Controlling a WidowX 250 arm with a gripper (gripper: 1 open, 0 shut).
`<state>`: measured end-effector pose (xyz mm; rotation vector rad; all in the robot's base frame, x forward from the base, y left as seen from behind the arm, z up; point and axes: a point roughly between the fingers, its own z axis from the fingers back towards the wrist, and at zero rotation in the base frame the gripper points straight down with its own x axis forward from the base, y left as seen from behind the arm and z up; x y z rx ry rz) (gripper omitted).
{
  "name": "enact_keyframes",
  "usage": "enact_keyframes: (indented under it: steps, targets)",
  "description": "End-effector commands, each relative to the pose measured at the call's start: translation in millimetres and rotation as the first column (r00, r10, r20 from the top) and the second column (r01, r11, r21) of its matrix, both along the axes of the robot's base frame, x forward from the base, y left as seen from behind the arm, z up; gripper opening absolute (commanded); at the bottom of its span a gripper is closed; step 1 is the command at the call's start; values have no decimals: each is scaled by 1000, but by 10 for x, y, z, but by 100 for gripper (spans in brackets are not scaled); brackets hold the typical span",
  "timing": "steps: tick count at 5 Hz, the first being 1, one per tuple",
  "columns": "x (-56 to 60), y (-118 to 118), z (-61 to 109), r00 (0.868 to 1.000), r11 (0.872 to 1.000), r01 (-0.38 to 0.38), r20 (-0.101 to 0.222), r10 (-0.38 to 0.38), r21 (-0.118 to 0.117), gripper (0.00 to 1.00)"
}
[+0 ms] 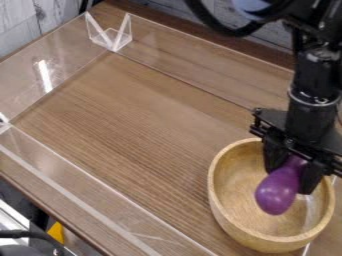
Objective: Put the purple eggplant in the brown bowl
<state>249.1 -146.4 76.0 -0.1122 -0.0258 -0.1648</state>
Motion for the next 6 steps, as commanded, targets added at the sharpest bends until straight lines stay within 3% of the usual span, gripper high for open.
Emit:
enact_keyframes:
  steps: [1,2,4,6]
  targets:
    - [129,-44,108,997,999,20,69,-18,-29,0]
    - [162,-35,4,997,999,40,66,-38,-27,0]
    - [170,-108,-29,998,999,25,62,-23,-23,0]
    - [37,-111,85,998,1000,14,60,-13,-18,0]
